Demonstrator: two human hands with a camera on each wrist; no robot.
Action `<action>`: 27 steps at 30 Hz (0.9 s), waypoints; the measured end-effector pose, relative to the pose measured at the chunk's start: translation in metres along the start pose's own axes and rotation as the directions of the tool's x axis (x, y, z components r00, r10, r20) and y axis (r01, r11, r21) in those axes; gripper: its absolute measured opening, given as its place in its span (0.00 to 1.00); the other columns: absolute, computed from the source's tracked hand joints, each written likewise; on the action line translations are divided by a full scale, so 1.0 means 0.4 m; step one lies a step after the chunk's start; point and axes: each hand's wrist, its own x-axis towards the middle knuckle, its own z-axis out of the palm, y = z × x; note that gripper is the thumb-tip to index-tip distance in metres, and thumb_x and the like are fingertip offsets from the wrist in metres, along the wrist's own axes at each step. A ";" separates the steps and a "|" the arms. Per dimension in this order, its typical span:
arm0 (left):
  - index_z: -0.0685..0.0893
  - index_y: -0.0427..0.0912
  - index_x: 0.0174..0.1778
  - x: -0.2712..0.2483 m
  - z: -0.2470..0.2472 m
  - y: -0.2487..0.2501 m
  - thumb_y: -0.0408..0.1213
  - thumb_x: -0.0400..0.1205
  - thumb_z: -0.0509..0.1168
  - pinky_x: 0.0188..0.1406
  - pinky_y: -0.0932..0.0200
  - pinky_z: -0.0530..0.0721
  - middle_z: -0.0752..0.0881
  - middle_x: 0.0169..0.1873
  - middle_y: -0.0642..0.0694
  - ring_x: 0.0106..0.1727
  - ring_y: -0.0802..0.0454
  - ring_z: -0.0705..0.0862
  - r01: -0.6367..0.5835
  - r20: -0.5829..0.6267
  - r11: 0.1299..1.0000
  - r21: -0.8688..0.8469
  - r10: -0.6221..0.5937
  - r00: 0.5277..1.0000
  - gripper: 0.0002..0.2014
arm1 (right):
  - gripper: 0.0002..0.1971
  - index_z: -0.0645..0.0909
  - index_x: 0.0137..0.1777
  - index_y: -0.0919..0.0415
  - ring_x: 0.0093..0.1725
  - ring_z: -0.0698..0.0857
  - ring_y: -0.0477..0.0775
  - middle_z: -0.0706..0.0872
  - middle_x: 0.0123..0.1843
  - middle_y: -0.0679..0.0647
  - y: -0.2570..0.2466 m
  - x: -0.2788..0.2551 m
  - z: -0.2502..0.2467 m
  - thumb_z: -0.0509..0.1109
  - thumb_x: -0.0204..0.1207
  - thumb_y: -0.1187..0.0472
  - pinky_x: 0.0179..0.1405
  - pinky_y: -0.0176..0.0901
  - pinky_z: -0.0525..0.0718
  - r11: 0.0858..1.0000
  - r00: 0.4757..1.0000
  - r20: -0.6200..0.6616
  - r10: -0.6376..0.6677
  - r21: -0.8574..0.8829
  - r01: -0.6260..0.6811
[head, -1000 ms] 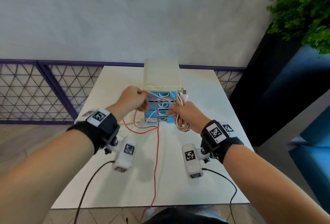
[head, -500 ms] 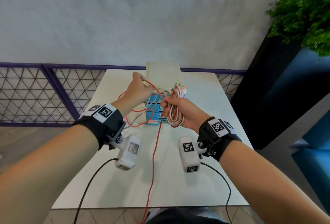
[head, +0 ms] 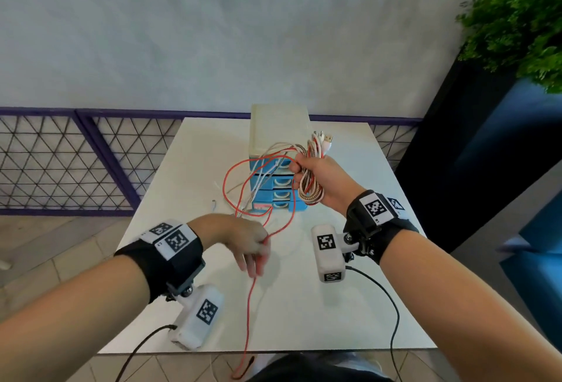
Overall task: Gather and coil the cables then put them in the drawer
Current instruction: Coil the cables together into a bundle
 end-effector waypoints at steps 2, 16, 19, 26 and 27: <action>0.74 0.39 0.37 -0.015 -0.050 0.020 0.31 0.85 0.49 0.23 0.65 0.81 0.85 0.35 0.39 0.27 0.50 0.87 -0.019 -0.254 1.000 -0.019 0.014 0.967 0.13 | 0.12 0.75 0.39 0.61 0.21 0.77 0.45 0.80 0.29 0.53 0.003 0.000 -0.010 0.60 0.85 0.64 0.25 0.37 0.78 0.995 0.999 -0.044 -0.015 -0.097 0.011; 0.85 0.44 0.47 -0.176 -0.286 0.182 0.31 0.84 0.61 0.42 0.65 0.88 0.83 0.38 0.47 0.36 0.56 0.88 -0.584 -0.921 0.770 0.258 0.379 0.093 0.08 | 0.08 0.78 0.45 0.62 0.27 0.83 0.49 0.87 0.38 0.60 0.022 -0.023 -0.023 0.61 0.85 0.62 0.30 0.38 0.84 0.943 0.998 -0.057 0.041 -0.328 -0.057; 0.87 0.44 0.52 -0.157 -0.272 0.163 0.26 0.83 0.61 0.39 0.73 0.83 0.82 0.38 0.51 0.37 0.59 0.84 -0.553 -0.857 0.784 0.281 0.465 0.224 0.12 | 0.11 0.78 0.40 0.62 0.25 0.82 0.51 0.83 0.32 0.57 0.023 -0.016 -0.031 0.62 0.84 0.64 0.29 0.41 0.82 0.910 0.993 -0.112 0.024 -0.409 -0.069; 0.91 0.42 0.49 -0.055 -0.213 -0.025 0.29 0.77 0.69 0.50 0.53 0.80 0.86 0.45 0.43 0.46 0.44 0.83 0.007 -0.500 0.794 0.608 0.376 0.780 0.09 | 0.08 0.77 0.47 0.67 0.28 0.88 0.59 0.88 0.32 0.65 0.031 -0.015 -0.069 0.62 0.83 0.62 0.34 0.51 0.90 0.811 0.981 -0.191 0.019 -0.571 -0.127; 0.90 0.40 0.51 -0.036 -0.192 -0.050 0.28 0.78 0.66 0.52 0.54 0.79 0.86 0.48 0.41 0.49 0.44 0.82 0.085 -0.459 0.757 0.648 0.299 0.836 0.10 | 0.07 0.76 0.48 0.67 0.32 0.90 0.64 0.89 0.35 0.69 0.031 -0.017 -0.071 0.61 0.83 0.62 0.38 0.56 0.91 0.800 0.983 -0.182 0.035 -0.584 -0.136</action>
